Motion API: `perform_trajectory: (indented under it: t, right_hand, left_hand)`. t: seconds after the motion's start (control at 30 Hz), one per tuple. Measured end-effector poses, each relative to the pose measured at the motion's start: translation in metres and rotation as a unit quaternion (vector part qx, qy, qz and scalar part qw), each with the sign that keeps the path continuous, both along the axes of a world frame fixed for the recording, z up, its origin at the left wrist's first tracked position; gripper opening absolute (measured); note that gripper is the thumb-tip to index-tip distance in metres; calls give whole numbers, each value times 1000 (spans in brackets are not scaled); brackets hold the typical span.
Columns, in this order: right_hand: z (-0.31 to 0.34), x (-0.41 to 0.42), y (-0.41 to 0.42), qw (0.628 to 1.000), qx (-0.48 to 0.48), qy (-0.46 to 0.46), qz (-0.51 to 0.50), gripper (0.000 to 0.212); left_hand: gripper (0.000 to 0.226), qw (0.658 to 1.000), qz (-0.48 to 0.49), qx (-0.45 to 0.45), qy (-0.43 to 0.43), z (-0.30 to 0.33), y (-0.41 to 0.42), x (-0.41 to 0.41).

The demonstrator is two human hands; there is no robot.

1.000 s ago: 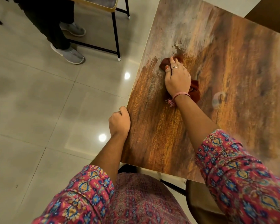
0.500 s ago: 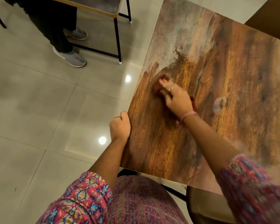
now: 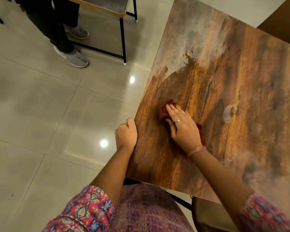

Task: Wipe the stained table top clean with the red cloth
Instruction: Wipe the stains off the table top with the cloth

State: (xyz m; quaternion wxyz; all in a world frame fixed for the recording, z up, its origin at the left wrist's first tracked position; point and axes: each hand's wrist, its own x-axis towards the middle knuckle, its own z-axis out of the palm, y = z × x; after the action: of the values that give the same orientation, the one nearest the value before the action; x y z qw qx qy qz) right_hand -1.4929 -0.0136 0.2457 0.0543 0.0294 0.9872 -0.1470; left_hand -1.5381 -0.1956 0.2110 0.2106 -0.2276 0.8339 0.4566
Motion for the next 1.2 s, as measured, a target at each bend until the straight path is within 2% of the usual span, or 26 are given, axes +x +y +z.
perform_trajectory:
  t: [0.17,0.23,0.27,0.33,0.4,0.5,0.57,0.7,0.8,0.87,0.93,1.03,1.2]
  right_hand:
    - [-4,-133,40,983,-33,39,-179,46]
    - [-2,-157,27,972,-28,52,-226,44]
    - [-2,-153,9,977,-29,58,-204,43]
    - [0,-114,-36,995,-40,63,-64,40]
    - [2,-62,-68,996,-47,51,59,40]
    - [5,-51,-58,991,-81,26,106,42]
    - [9,-83,-39,993,-105,20,43,41]
    - [10,-179,14,984,-56,22,-169,41]
    - [7,-215,28,972,-56,5,-227,44]
    - [3,-206,15,980,-54,20,-192,45]
    - [3,-173,-7,992,-62,42,-106,46]
    - [2,-101,-35,998,-58,19,18,48]
    - [-3,3,-41,998,-30,-4,62,47]
  left_hand:
    - [53,1000,-1,-8,6,2,0,2]
    - [52,1000,2,-11,2,1,0,2]
    - [51,1000,5,-11,0,1,1,3]
    - [50,1000,7,-6,-5,0,0,3]
    - [49,1000,4,-6,-5,0,0,1]
    - [49,1000,5,2,4,2,0,-1]
    - [50,1000,3,14,8,2,-1,0]
    - [51,1000,2,9,13,1,-1,3]
    - [51,1000,2,7,5,-1,0,2]
    - [51,1000,5,5,3,-1,1,3]
    - [52,1000,7,2,5,0,2,3]
    - [50,1000,12,-12,-8,2,3,2]
    - [46,999,0,-45,-2,4,5,-1]
